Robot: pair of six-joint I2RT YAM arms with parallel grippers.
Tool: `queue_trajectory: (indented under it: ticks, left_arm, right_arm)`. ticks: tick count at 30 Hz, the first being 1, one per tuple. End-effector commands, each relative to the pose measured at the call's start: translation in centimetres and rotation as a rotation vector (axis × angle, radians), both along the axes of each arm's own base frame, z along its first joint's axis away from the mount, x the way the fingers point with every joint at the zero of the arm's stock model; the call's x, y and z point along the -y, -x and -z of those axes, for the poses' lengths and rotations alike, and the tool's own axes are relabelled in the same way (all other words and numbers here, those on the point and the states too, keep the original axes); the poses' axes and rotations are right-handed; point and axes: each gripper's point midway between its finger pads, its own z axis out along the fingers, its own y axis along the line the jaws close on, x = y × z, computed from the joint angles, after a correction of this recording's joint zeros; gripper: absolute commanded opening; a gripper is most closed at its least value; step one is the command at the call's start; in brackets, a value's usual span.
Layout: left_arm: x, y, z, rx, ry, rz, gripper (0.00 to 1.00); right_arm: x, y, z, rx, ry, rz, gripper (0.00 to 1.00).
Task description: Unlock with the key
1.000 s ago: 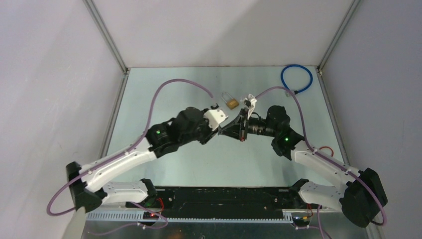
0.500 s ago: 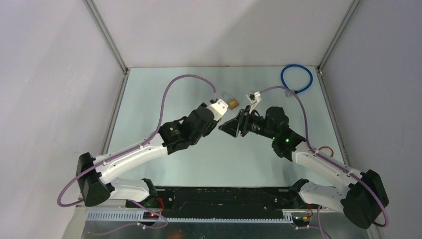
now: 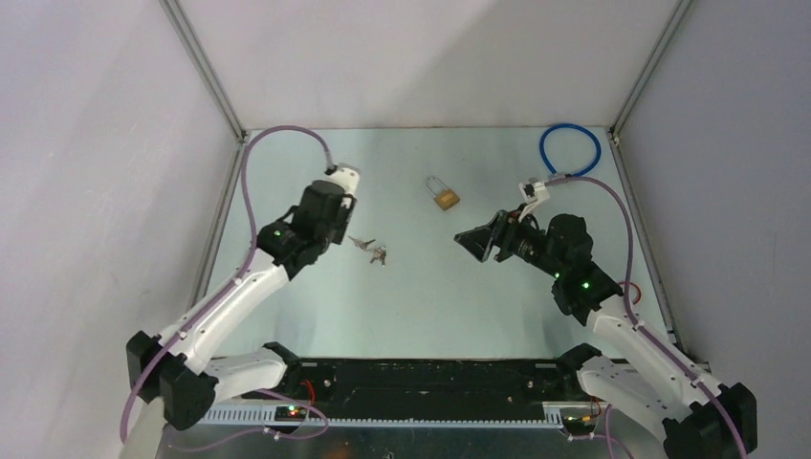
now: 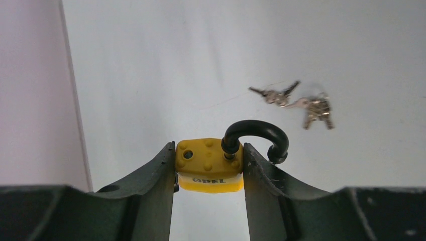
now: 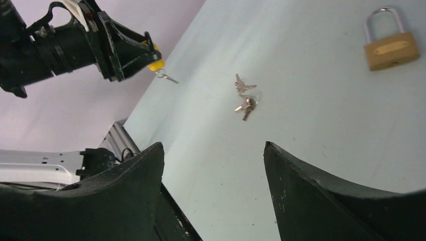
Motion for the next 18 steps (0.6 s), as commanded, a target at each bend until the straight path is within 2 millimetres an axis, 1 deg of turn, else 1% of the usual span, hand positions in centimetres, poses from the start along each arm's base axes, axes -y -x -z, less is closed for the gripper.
queue_trajectory:
  ticks: [1, 2, 3, 4, 5, 6, 7, 8, 9, 10, 11, 12, 13, 14, 15, 16, 17, 18]
  left_arm:
    - [-3.9, -0.7, 2.1, -0.092, 0.04, -0.119, 0.0]
    - [-5.6, -1.2, 3.2, -0.129, 0.034, -0.173, 0.0]
    - [-6.1, -1.5, 3.6, -0.151, 0.038, -0.182, 0.0]
    - [-7.6, -1.9, 4.9, -0.199, 0.027, -0.231, 0.0]
    - [-8.1, -2.4, 5.2, -0.215, 0.035, -0.244, 0.0]
    - [-9.5, -2.8, 6.6, -0.264, 0.027, -0.293, 0.0]
    - [-9.9, -3.5, 6.6, -0.275, 0.04, -0.31, 0.0]
    - [-10.9, -3.9, 8.4, -0.335, 0.044, -0.344, 0.0]
    - [-11.4, -4.7, 8.3, -0.341, 0.055, -0.361, 0.0]
    - [-12.5, -5.1, 10.1, -0.4, 0.048, -0.396, 0.0]
    - [-13.7, -6.1, 9.8, -0.395, 0.054, -0.427, 0.0]
    - [-14.2, -6.6, 11.5, -0.447, 0.042, -0.444, 0.0]
    - [-14.9, -7.8, 11.1, -0.435, 0.046, -0.459, 0.0]
    - [-15.6, -8.6, 12.1, -0.46, 0.046, -0.475, 0.0]
    - [-16.5, -9.6, 11.8, -0.448, 0.053, -0.494, 0.0]
    - [-16.8, -10.1, 13.2, -0.481, 0.048, -0.499, 0.0]
    - [-17.6, -11.4, 12.6, -0.459, 0.049, -0.508, 0.0]
    - [-18.1, -11.7, 14.2, -0.494, 0.034, -0.519, 0.04]
  right_arm:
    - [2.1, -0.2, 1.3, -0.009, 0.056, 0.065, 0.76]
    - [2.7, -0.3, 1.5, -0.014, 0.063, 0.083, 0.77]
    - [3.1, -0.4, 2.0, -0.026, 0.075, 0.101, 0.78]
    - [3.5, -0.2, 2.6, -0.047, 0.088, 0.11, 0.79]
    - [4.0, -0.3, 2.8, -0.05, 0.097, 0.127, 0.79]
    - [4.3, -0.2, 3.2, -0.062, 0.106, 0.134, 0.8]
    - [4.7, -0.2, 3.5, -0.072, 0.114, 0.148, 0.8]
    - [5.0, -0.2, 3.8, -0.077, 0.12, 0.156, 0.8]
    - [5.4, -0.2, 4.0, -0.085, 0.127, 0.168, 0.81]
    - [5.6, -0.2, 4.2, -0.09, 0.131, 0.173, 0.81]
    - [6.0, -0.3, 4.2, -0.093, 0.133, 0.186, 0.81]
    - [6.2, -0.2, 4.4, -0.097, 0.134, 0.187, 0.81]
    - [6.6, -0.3, 4.4, -0.098, 0.135, 0.197, 0.81]
    - [6.7, -0.2, 4.5, -0.1, 0.133, 0.191, 0.81]
    - [7.1, -0.3, 4.4, -0.102, 0.133, 0.203, 0.81]
    - [7.2, -0.3, 4.4, -0.104, 0.131, 0.199, 0.81]
    - [7.6, -0.3, 4.5, -0.11, 0.131, 0.212, 0.81]
    - [7.7, -0.3, 4.5, -0.112, 0.13, 0.214, 0.81]
